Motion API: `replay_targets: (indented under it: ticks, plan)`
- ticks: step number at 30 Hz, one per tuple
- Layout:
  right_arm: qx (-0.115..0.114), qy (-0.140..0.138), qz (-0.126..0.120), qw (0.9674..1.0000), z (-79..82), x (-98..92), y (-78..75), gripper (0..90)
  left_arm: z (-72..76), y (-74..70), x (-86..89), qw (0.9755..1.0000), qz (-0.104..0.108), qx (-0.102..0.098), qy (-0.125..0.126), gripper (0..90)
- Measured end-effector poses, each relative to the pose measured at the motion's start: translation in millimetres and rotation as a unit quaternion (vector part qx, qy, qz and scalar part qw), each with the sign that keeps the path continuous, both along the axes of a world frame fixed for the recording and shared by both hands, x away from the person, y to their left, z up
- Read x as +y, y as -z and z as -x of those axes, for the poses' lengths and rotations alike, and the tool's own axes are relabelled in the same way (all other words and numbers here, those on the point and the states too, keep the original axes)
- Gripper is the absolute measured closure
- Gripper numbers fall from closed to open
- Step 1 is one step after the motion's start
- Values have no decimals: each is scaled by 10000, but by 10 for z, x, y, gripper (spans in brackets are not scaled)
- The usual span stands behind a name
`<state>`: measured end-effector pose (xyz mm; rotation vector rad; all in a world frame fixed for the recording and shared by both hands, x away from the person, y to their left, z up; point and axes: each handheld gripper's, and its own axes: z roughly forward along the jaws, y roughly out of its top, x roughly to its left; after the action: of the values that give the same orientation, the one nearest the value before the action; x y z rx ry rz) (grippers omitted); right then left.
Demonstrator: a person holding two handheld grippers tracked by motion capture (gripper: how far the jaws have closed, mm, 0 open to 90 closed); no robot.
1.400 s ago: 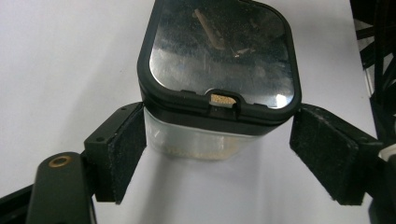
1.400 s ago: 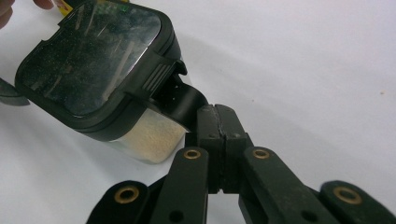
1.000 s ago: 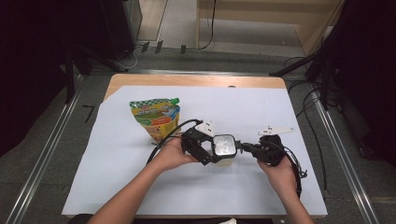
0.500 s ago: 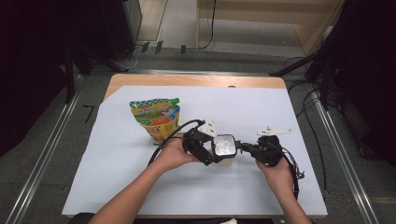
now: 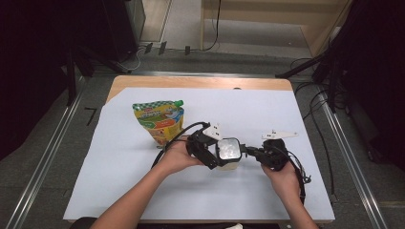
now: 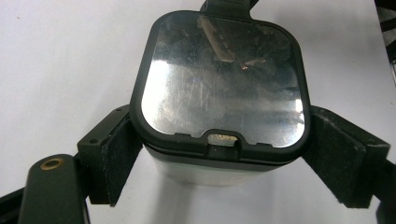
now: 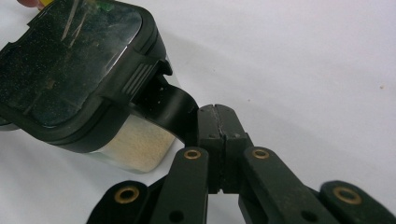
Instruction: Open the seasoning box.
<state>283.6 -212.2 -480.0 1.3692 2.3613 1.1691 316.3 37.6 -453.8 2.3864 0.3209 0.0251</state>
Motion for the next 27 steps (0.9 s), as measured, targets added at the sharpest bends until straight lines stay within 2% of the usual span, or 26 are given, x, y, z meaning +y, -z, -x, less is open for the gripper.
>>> replay_targets:
  ticks: [6, 10, 15, 27]
  plan:
    - [12, -6, -4, 10000, 1, 6, -1, 900, 4, -21, -1, 10000, -8, -25, 15, 168]
    - [12, -13, -12, 10000, 3, 12, -3, 900, 17, -76, 9, 9998, 147, -134, 46, 173]
    - [20, -18, -23, 10000, 6, 13, -5, 900, 31, -114, -7, 9998, 72, -198, 42, 176]
    - [13, -30, -45, 10000, 13, 12, -17, 900, 40, -182, -33, 9998, 42, -218, 14, 175]
